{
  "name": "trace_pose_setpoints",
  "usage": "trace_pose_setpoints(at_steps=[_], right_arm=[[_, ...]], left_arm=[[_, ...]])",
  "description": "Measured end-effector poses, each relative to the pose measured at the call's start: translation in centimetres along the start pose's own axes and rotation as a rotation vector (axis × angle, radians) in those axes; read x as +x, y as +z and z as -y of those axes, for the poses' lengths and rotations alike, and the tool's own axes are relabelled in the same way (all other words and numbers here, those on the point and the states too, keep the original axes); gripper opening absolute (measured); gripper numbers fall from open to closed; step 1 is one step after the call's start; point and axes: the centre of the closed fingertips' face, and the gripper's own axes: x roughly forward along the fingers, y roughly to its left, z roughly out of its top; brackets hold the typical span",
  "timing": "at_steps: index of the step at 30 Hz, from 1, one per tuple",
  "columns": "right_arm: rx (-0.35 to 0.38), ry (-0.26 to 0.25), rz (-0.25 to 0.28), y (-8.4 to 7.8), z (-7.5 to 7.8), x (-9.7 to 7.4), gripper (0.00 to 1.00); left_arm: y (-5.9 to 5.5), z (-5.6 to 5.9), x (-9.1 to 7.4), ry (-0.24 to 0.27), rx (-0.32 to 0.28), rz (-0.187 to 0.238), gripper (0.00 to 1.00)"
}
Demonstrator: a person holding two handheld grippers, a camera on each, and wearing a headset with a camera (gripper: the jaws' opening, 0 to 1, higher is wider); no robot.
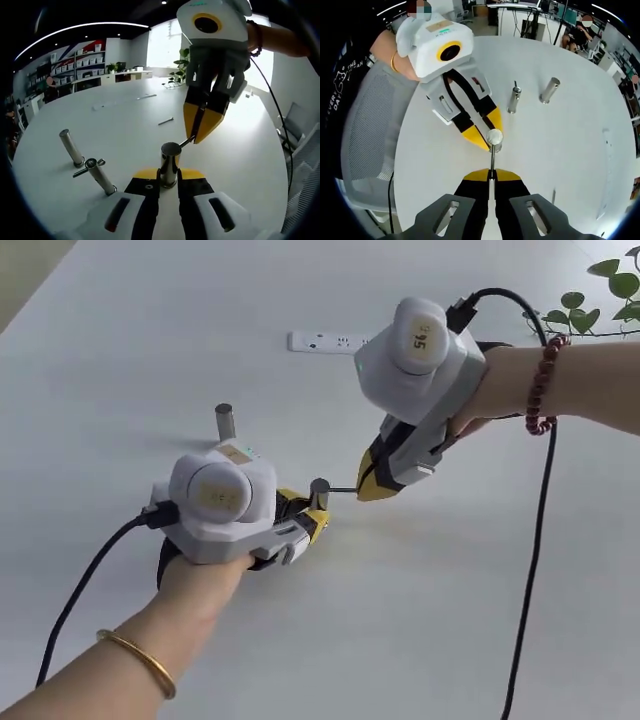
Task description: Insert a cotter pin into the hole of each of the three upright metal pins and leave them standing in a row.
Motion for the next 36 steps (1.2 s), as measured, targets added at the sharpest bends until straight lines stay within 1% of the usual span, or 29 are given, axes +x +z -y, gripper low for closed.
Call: trace_pose_setpoints(at_steps=[4, 8, 11, 16, 22, 26, 29, 30, 33, 36], right_arm=[[0.001, -0.001, 0.0, 0.3, 0.3, 0.3, 0.0], [0.017, -0.005, 0.002, 0.6, 0.1, 0.6, 0.0], [0.014, -0.005, 0.002, 0.9, 0.0, 0.7, 0.0], [0.021, -0.018, 0.016, 1.6, 0.0, 1.0, 0.0], [0.013, -0.034, 0.021, 1.9, 0.1, 1.0, 0.0], [0.058, -0.05, 0.04, 2.1, 0.5, 1.0, 0.0], [0.084, -0.058, 0.061, 2.2, 0.5, 0.5, 0.08], [0.088, -0.072, 0.073, 2.1, 0.9, 0.4, 0.08], [0.091, -0.083, 0.079, 1.9, 1.0, -0.2, 0.08], [0.09, -0.081, 0.075, 1.6, 0.7, -0.4, 0.06]], left_arm=[[-0.1, 0.0, 0.1, -0.008, -0.008, 0.0, 0.12], [-0.1, 0.0, 0.1, -0.009, -0.014, -0.001, 0.12], [-0.1, 0.0, 0.1, -0.009, -0.022, -0.001, 0.12], [-0.1, 0.2, 0.1, -0.011, -0.026, -0.002, 0.12], [-0.1, 0.2, 0.1, -0.007, -0.033, -0.003, 0.12], [-0.2, 0.2, 0.1, -0.008, -0.043, -0.005, 0.12], [-0.3, 0.2, 0.1, -0.01, -0.048, -0.008, 0.12], [-0.3, 0.1, 0.1, -0.009, -0.048, -0.008, 0.12], [-0.3, 0.1, 0.1, -0.008, -0.048, -0.009, 0.12], [-0.4, 0.1, 0.0, -0.007, -0.05, -0.011, 0.12]])
